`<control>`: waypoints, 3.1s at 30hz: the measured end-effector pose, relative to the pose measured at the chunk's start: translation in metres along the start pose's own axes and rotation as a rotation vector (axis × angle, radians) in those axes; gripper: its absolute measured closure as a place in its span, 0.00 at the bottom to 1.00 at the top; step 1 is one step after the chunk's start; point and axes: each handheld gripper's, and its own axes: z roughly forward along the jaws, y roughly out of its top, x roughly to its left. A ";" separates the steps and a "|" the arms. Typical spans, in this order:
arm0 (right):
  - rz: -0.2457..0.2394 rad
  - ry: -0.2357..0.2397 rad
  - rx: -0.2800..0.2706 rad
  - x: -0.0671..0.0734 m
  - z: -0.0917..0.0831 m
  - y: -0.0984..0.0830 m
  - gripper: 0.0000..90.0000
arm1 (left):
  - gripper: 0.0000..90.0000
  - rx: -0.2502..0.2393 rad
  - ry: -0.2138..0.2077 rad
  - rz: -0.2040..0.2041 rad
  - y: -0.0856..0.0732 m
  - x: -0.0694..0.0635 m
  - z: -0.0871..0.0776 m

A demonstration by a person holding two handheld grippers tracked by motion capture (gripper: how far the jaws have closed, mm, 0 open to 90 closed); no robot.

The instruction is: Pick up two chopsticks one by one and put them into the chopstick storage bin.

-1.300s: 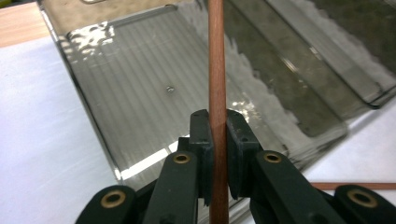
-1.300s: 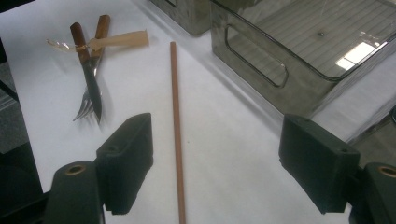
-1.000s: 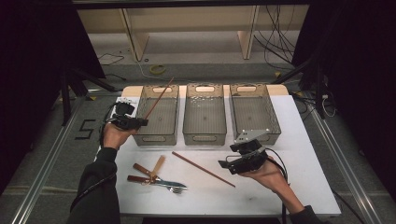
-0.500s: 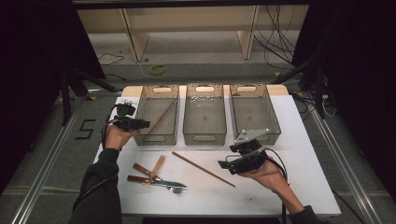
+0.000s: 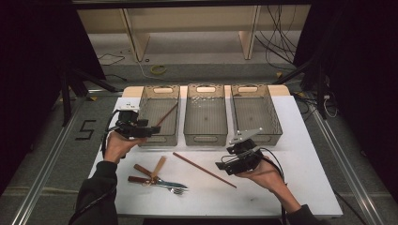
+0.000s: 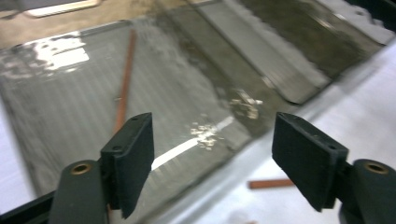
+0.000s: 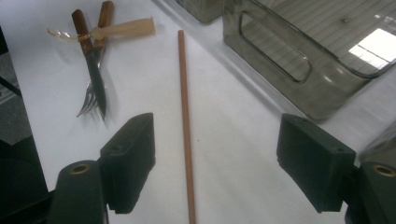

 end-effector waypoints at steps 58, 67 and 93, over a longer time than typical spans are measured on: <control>-0.168 0.016 0.411 0.013 0.082 0.010 0.92 | 0.19 -0.039 -0.169 0.202 -0.034 -0.076 -0.020; -0.196 0.010 0.442 0.014 0.085 0.015 0.95 | 0.20 -0.039 -0.170 0.202 -0.034 -0.077 -0.020; -0.204 0.049 0.396 0.012 0.066 0.020 0.95 | 0.21 0.090 -0.152 0.270 -0.053 -0.077 0.021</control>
